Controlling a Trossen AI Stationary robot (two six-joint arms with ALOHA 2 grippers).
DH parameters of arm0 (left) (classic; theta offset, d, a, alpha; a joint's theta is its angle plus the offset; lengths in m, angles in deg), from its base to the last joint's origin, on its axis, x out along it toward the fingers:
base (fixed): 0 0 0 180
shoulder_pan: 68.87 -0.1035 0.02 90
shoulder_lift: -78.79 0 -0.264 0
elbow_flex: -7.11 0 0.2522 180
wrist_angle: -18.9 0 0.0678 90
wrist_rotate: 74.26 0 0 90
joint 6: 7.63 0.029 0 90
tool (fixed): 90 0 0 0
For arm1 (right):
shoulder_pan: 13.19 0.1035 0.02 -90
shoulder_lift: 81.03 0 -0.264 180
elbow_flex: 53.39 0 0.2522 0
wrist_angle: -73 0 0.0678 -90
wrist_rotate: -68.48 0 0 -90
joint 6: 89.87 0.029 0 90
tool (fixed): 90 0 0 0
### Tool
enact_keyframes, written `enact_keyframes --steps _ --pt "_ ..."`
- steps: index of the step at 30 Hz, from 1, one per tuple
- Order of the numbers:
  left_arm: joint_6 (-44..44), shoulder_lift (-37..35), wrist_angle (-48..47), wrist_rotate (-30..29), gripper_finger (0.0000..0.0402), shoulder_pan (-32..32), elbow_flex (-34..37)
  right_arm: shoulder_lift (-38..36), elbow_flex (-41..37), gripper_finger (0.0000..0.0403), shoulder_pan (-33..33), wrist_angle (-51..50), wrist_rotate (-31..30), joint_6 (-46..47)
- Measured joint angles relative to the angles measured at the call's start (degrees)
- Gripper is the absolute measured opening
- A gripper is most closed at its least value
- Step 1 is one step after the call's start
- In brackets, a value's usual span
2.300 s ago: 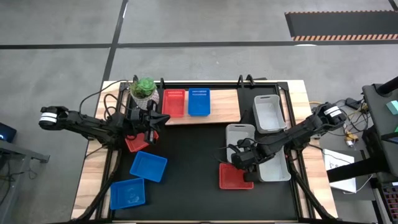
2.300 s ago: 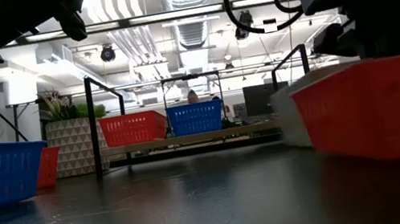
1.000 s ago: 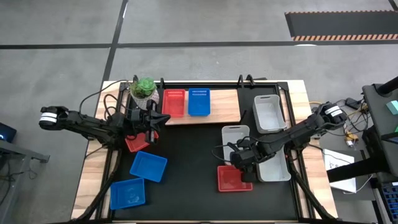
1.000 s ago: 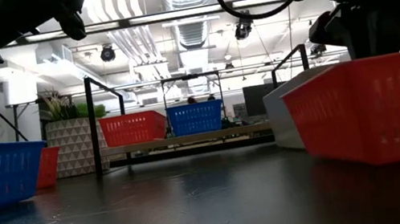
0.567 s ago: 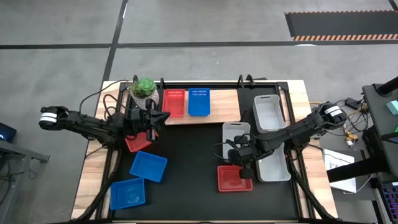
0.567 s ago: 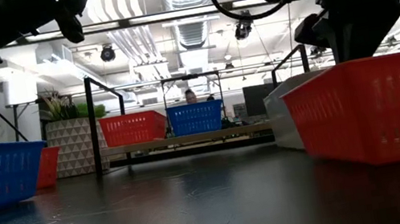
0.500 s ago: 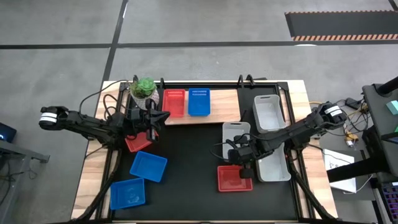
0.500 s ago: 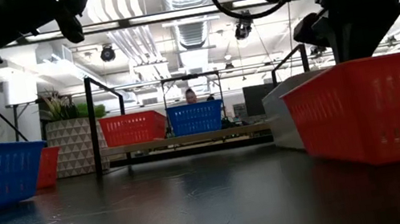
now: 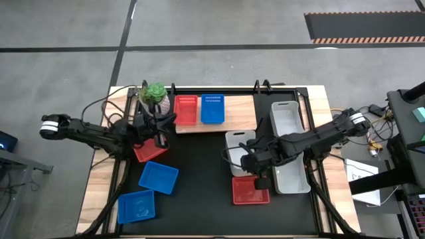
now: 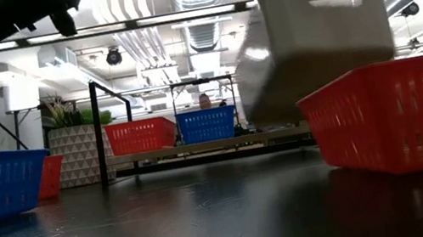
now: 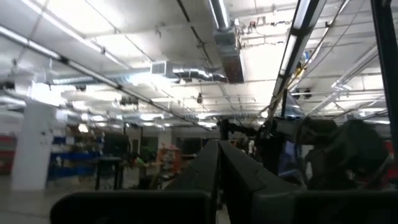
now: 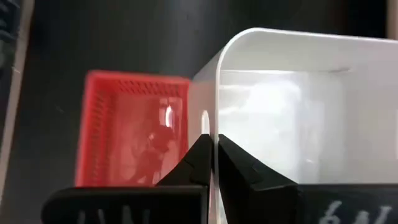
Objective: Stack baskets on shelf by color
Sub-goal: Put the bottom left white bin on the shelf
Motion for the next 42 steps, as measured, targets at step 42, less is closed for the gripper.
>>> enact_keyframes --steps 42 --pt "12.79 -4.22 0.69 0.00 0.0000 -0.02 0.13 0.50 1.64 0.0008 -39.39 1.53 3.38 -28.05"
